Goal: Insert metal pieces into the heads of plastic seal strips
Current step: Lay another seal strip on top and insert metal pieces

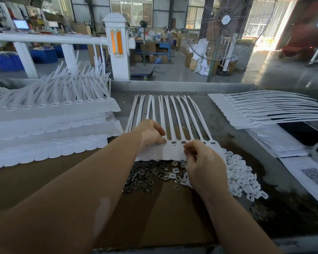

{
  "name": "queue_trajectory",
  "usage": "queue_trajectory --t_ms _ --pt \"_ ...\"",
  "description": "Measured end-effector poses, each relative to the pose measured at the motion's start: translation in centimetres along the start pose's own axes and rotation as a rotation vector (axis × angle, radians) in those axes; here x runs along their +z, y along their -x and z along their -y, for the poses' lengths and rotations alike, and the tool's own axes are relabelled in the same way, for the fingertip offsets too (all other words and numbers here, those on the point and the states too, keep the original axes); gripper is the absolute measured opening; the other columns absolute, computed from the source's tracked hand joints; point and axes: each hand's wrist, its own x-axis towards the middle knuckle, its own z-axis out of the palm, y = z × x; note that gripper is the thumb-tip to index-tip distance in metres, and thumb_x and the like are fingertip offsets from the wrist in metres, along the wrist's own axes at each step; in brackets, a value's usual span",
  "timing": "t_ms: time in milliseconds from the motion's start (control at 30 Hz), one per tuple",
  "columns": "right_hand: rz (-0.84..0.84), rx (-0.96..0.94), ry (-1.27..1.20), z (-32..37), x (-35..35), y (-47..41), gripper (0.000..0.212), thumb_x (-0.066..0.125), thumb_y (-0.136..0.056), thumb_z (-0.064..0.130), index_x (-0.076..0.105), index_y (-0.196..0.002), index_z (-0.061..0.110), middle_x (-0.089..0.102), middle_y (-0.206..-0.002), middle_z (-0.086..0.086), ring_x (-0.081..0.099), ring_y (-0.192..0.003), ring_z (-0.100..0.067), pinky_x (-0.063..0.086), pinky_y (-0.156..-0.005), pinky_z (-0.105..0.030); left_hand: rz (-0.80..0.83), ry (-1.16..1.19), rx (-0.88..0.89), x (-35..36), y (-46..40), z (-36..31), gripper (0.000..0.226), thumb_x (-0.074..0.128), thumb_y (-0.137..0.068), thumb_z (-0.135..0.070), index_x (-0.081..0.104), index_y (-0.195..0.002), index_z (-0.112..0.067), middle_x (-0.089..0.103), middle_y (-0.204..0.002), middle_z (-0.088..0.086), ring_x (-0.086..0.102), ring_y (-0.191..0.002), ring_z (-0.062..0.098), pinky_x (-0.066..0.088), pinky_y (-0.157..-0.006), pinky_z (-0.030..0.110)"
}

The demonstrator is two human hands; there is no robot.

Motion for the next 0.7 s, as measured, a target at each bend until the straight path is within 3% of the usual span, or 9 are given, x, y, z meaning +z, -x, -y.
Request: queue_trajectory --t_ms 167,333,700 --pt "0.019 0.014 0.001 0.03 -0.05 -0.07 0.018 0.052 -0.091 0.012 0.065 -0.103 0.015 0.068 -0.095 0.000 0.060 -0.089 -0.018 0.048 -0.080 -0.037 0.033 0.002 0.018 0.00 0.25 0.25 0.013 0.071 -0.083 -0.014 0.062 -0.090 -0.020 0.057 -0.085 -0.005 0.051 -0.075 0.007 0.037 -0.056 0.018" --pt "0.005 0.010 -0.007 0.13 -0.09 -0.08 0.017 0.053 -0.091 0.012 0.066 -0.102 0.015 0.069 -0.094 0.000 0.061 -0.087 -0.018 0.049 -0.080 -0.037 0.056 0.037 -0.006 -0.27 0.39 0.45 0.015 0.066 -0.085 -0.011 0.064 -0.089 -0.025 0.061 -0.097 -0.003 0.054 -0.088 0.009 0.040 -0.064 0.020" --pt "-0.037 -0.015 -0.040 0.13 -0.27 -0.11 0.016 0.055 -0.089 0.008 0.068 -0.097 0.013 0.070 -0.087 0.001 0.063 -0.079 -0.018 0.051 -0.073 -0.034 0.028 0.001 -0.004 -0.40 0.66 0.17 0.017 0.068 -0.083 -0.009 0.062 -0.084 -0.025 0.059 -0.092 -0.005 0.051 -0.081 0.006 0.035 -0.058 0.019"
